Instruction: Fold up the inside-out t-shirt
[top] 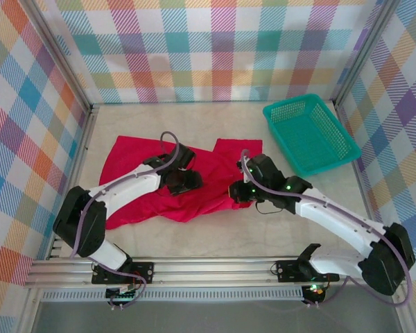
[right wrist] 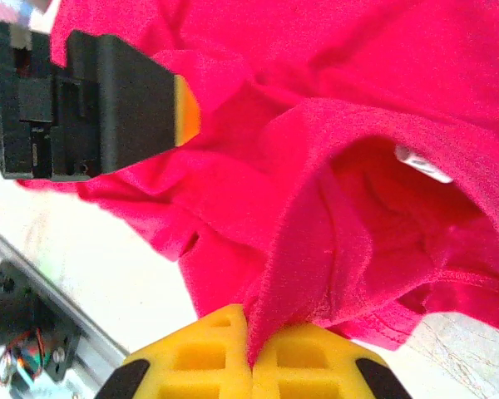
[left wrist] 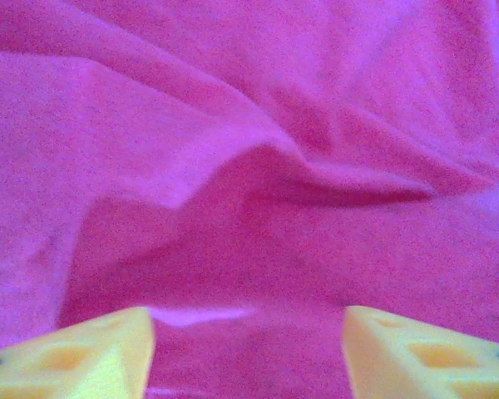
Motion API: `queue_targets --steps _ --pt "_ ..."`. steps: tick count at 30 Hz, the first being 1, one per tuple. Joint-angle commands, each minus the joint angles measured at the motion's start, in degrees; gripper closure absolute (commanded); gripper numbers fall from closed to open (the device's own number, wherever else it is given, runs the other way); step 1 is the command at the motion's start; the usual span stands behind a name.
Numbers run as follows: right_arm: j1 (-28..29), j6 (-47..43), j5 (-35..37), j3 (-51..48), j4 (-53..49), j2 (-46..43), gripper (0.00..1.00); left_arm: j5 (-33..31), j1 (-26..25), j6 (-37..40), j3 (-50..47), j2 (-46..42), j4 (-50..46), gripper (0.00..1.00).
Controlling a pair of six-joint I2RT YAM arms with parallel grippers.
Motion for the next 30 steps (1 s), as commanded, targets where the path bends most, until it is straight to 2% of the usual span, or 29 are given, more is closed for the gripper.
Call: queue_targets --steps 1,2,3,5,7,9,13,18,19,20,26,30 --pt "-0.1 -4.3 -2.7 -4.0 1.2 0.3 0.99 1.7 -2.3 1.3 -0.4 0.6 1.2 0.3" --pt "-0.3 -2.9 -0.9 -4.6 0.0 0.9 0.87 2.8 -2.9 1.7 -0.4 1.7 2.0 0.29" --pt "-0.4 -0.5 2.4 -4.8 -2.8 1.8 0.85 3.3 -3.6 2.2 -0.1 3.1 2.0 0.28" --pt "-1.4 6.6 11.2 -4.2 -11.1 4.5 0.71 2.8 -5.0 3.0 0.8 5.7 1.1 0.28" --pt "-2.6 14.1 18.4 -3.7 -20.1 7.2 0.71 2.4 -5.8 3.1 1.2 7.6 1.2 0.28" --pt "-2.8 17.2 21.2 -3.9 -23.0 7.6 0.71 2.8 -6.0 2.9 1.7 9.4 1.5 0.28" --pt "-2.4 18.4 18.8 -3.3 -20.4 4.1 0.7 2.9 -6.3 3.9 3.7 11.5 0.3 0.28" --pt "-1.9 17.9 8.9 -4.5 -9.5 3.6 0.71 2.3 -6.3 5.0 4.9 13.1 0.1 0.29" --pt "-1.7 17.8 7.4 -4.6 -7.7 4.2 0.72 2.0 -6.4 5.2 4.9 13.5 0.3 0.32" --pt "-1.3 17.7 6.3 -4.6 -6.4 5.1 0.72 1.5 -6.4 5.4 5.0 14.0 0.3 0.39" --pt "0.3 19.2 -2.3 -7.3 4.8 7.5 0.73 -3.8 -6.4 7.7 8.9 17.0 -6.0 1.0" --pt "0.6 20.8 -7.8 -7.5 9.8 11.4 0.72 -6.3 -5.9 7.5 10.5 14.0 -8.8 1.0"
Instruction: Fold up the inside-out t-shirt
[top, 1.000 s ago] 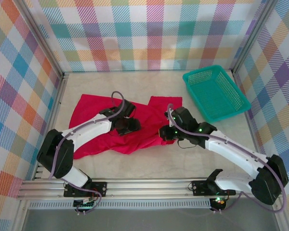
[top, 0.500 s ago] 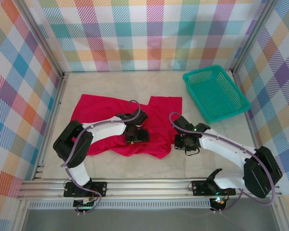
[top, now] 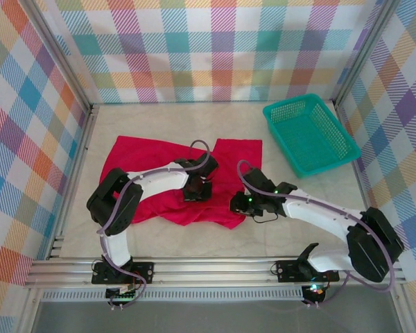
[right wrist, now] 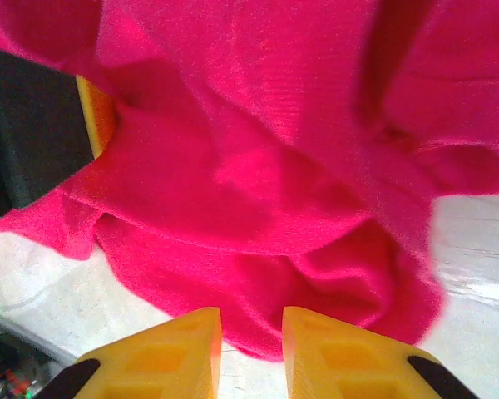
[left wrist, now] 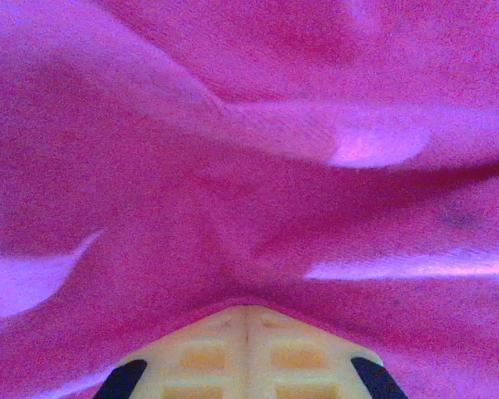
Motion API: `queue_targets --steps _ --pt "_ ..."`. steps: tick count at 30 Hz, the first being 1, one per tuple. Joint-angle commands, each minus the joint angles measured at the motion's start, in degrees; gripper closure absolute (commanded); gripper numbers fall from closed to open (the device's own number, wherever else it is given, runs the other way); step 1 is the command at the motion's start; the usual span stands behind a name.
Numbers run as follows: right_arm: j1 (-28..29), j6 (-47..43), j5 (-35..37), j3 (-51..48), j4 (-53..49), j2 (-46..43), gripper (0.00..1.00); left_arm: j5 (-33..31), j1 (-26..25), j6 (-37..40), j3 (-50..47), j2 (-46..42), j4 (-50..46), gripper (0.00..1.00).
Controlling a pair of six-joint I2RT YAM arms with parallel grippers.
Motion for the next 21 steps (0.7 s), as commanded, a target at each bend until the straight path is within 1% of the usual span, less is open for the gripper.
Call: queue_targets --steps 1,2,4,5,6,7,9,10,13,14,15,16,17,19,21 --pt "0.9 2.0 -7.0 0.0 7.3 3.2 0.7 -3.4 0.0 0.7 2.6 -3.6 -4.7 1.0" --pt "1.4 2.0 -6.4 1.0 7.2 4.3 0.65 -3.4 0.2 0.6 3.1 -4.4 -5.2 1.0" --pt "2.4 1.9 -3.5 3.2 4.8 6.7 0.52 -3.2 0.6 0.4 3.9 -5.6 -6.1 1.0" --pt "2.7 2.1 -1.2 4.5 2.8 8.5 0.49 -2.9 0.7 0.4 4.1 -6.2 -6.5 1.0" --pt "2.8 2.7 0.5 5.1 1.6 9.9 0.49 -2.7 0.8 0.4 4.1 -6.9 -6.6 1.0" --pt "2.8 3.5 2.6 5.3 0.4 11.3 0.5 -2.3 0.8 0.4 3.8 -7.8 -6.2 1.0" --pt "2.8 4.8 7.2 4.8 -1.3 12.7 0.57 -0.3 0.7 1.1 2.1 -9.9 -4.2 1.0" --pt "2.8 5.2 8.9 4.2 -1.3 12.7 0.6 1.2 0.6 1.9 0.6 -11.2 -2.4 0.95" --pt "2.7 6.3 11.9 2.1 0.0 10.1 0.62 5.3 0.6 5.1 -4.6 -14.2 3.9 0.67" --pt "2.6 6.6 12.9 1.6 0.1 8.8 0.63 6.9 0.6 6.5 -6.0 -14.7 5.6 0.6" --pt "2.7 6.9 14.0 1.3 -0.2 7.7 0.65 8.4 0.5 7.7 -7.0 -15.2 7.0 0.58" --pt "2.7 7.1 15.4 1.1 -0.7 6.6 0.72 9.5 0.3 9.3 -8.0 -15.6 8.6 0.58" --pt "2.7 7.4 16.8 1.0 -1.6 5.2 0.75 10.5 0.0 11.0 -9.0 -15.9 10.2 0.63" --pt "2.1 7.7 18.6 0.6 -3.1 3.4 0.74 11.2 -0.9 14.2 -10.2 -16.1 12.7 0.65" --pt "0.9 7.7 18.6 0.2 -4.1 1.9 0.71 12.3 -2.3 19.0 -10.9 -15.8 15.2 0.68"
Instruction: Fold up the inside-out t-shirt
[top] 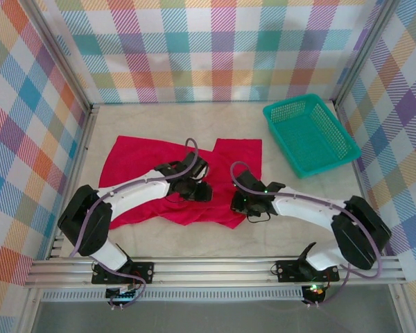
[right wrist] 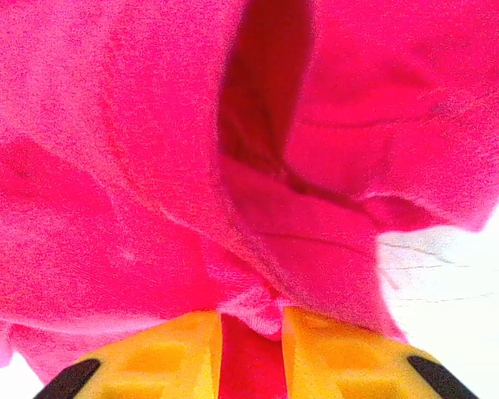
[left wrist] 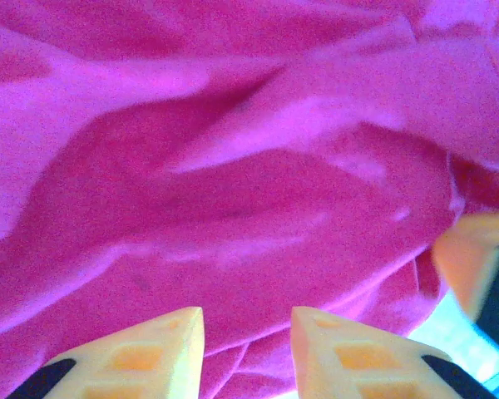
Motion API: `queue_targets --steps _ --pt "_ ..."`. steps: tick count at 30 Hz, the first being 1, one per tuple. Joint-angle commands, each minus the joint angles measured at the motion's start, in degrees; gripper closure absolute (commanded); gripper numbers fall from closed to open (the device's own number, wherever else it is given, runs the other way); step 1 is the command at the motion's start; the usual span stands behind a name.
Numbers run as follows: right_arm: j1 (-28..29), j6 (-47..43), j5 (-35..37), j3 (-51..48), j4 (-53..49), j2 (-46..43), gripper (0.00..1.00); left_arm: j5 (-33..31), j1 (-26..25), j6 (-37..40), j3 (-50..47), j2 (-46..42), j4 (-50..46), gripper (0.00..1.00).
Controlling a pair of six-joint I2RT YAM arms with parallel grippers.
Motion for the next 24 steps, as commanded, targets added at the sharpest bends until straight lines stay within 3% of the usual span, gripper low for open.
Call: queue_targets --steps 1,5,8,14,24 --pt "-2.0 1.1 3.5 -1.6 -3.3 -3.2 0.7 3.3 -3.0 11.2 -1.4 -1.0 7.4 0.68" --pt "-4.4 0.7 2.6 -3.9 -4.4 -8.1 0.68 -5.1 -6.5 19.8 -1.4 -2.1 8.0 0.66" --pt "-6.1 0.5 1.7 -5.7 -4.7 -11.4 0.67 -4.6 -6.6 23.8 -1.3 -1.6 8.2 0.64" --pt "-7.2 -0.4 -0.3 -6.4 -4.6 -13.1 0.66 -10.5 -8.9 28.6 0.5 2.4 7.2 0.64" --pt "-7.7 -1.5 -2.2 -5.8 -3.8 -11.4 0.6 -7.4 -10.2 30.5 -1.9 3.6 9.7 0.57"
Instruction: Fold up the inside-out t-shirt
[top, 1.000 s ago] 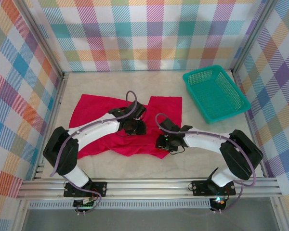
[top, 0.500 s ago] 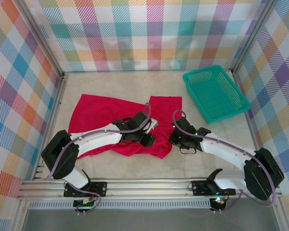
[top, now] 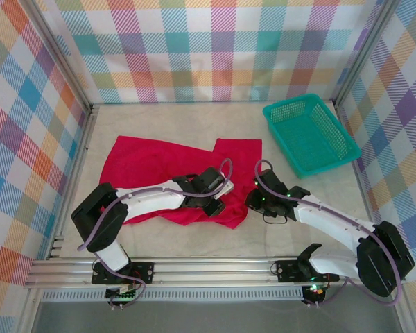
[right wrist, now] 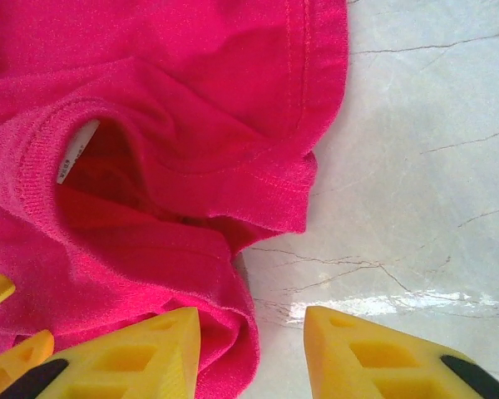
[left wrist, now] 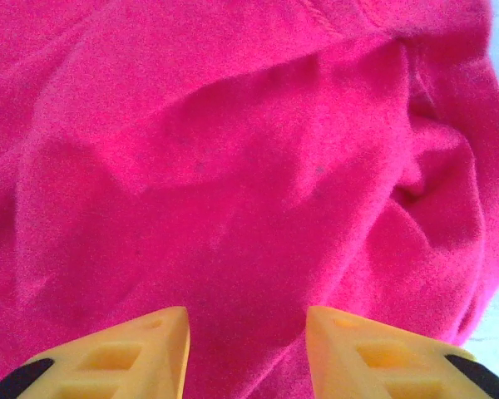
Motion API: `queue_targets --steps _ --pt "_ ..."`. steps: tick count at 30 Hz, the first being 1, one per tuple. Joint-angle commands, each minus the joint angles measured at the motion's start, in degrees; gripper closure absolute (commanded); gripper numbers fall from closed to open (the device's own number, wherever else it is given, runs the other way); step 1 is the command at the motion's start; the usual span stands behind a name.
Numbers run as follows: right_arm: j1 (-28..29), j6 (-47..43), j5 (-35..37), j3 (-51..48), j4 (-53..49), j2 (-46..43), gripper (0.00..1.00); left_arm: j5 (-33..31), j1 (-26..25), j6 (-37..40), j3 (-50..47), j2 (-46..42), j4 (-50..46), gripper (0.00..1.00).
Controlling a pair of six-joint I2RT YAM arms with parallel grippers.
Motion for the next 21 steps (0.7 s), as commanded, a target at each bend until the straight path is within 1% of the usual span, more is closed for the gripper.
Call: queue_targets --steps 1,4,5,6,10,13,15,17,21 --pt "-0.4 -1.0 -1.4 0.3 -0.1 0.9 0.6 0.5 -0.9 1.5 -1.4 -1.7 2.4 0.56" --pt "-0.4 -1.0 -2.0 0.2 0.5 1.2 0.58 -1.5 -0.9 1.9 -1.5 -0.6 2.8 0.56" --pt "-0.4 -1.0 -2.1 0.4 0.6 1.2 0.58 -1.6 -0.9 2.0 -1.2 -0.1 2.7 0.53" --pt "-0.5 -1.1 -2.1 0.5 0.6 1.2 0.57 -1.7 -0.9 1.9 -1.1 0.2 2.7 0.52" --pt "-0.6 -1.5 -2.3 0.8 0.1 1.1 0.56 -3.1 -0.9 1.9 -1.7 0.3 3.5 0.52" --pt "-0.6 -1.4 -2.6 0.8 0.2 0.8 0.56 -5.1 -0.9 2.4 -1.3 1.2 3.4 0.54" --pt "-0.7 -1.5 -2.7 0.9 0.1 0.6 0.56 -6.0 -0.9 2.7 -0.7 1.8 2.7 0.58" --pt "-0.7 -1.4 -2.7 1.0 -0.1 0.3 0.56 -5.8 -0.9 3.0 -0.5 2.1 2.3 0.59" --pt "-0.8 -1.5 -2.9 0.9 -0.2 0.0 0.56 -4.6 -0.9 2.7 -0.8 1.7 2.7 0.56"
